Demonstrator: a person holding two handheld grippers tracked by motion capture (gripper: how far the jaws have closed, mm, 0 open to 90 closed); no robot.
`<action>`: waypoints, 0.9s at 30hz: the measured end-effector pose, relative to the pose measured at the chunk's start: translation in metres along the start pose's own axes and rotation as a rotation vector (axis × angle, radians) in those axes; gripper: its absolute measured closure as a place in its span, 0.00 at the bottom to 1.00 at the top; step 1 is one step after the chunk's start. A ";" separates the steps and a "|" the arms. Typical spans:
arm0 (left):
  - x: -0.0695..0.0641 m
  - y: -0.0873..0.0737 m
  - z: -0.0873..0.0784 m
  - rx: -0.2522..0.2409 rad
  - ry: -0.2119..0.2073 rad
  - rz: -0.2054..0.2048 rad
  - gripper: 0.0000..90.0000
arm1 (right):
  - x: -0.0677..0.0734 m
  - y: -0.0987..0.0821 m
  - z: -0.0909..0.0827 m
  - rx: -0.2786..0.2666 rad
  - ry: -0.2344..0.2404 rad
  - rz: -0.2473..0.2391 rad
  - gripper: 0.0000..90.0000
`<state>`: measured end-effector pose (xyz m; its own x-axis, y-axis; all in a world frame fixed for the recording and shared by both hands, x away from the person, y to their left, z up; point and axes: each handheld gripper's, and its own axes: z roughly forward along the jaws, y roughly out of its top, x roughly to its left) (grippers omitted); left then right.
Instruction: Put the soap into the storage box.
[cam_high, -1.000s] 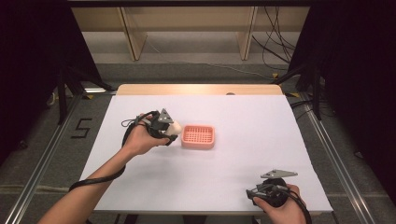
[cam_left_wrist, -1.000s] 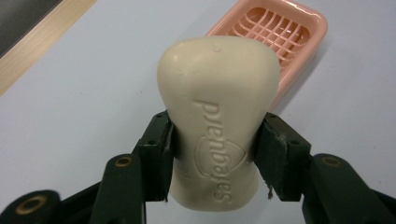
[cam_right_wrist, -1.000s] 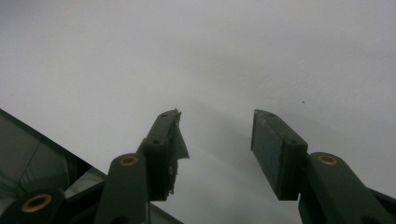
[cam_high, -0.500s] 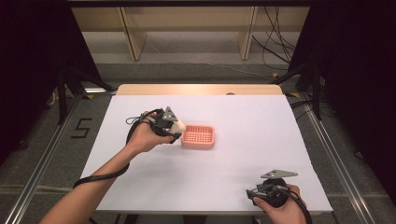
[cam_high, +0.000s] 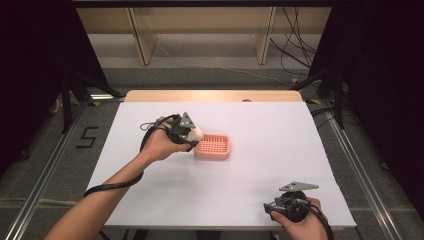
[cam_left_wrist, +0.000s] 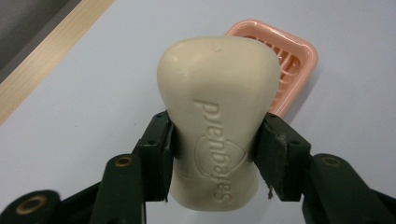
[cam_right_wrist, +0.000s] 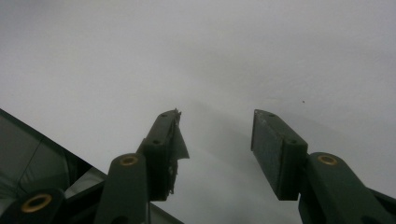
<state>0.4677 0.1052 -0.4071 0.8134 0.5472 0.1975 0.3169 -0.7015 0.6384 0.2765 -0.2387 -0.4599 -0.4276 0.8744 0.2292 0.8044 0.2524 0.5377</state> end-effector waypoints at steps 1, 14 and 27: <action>-0.001 0.000 0.001 -0.004 0.001 -0.012 0.55 | 0.000 0.000 0.000 -0.003 -0.007 -0.003 0.58; -0.003 0.007 0.006 -0.013 -0.006 0.010 0.55 | 0.000 0.000 0.000 -0.001 -0.008 -0.003 0.58; -0.003 0.013 0.010 -0.009 -0.016 0.042 0.55 | -0.001 0.000 0.000 0.001 -0.006 -0.002 0.58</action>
<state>0.4743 0.0892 -0.4069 0.8336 0.5099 0.2125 0.2781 -0.7197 0.6362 0.2765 -0.2392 -0.4603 -0.4263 0.8766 0.2233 0.8040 0.2540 0.5376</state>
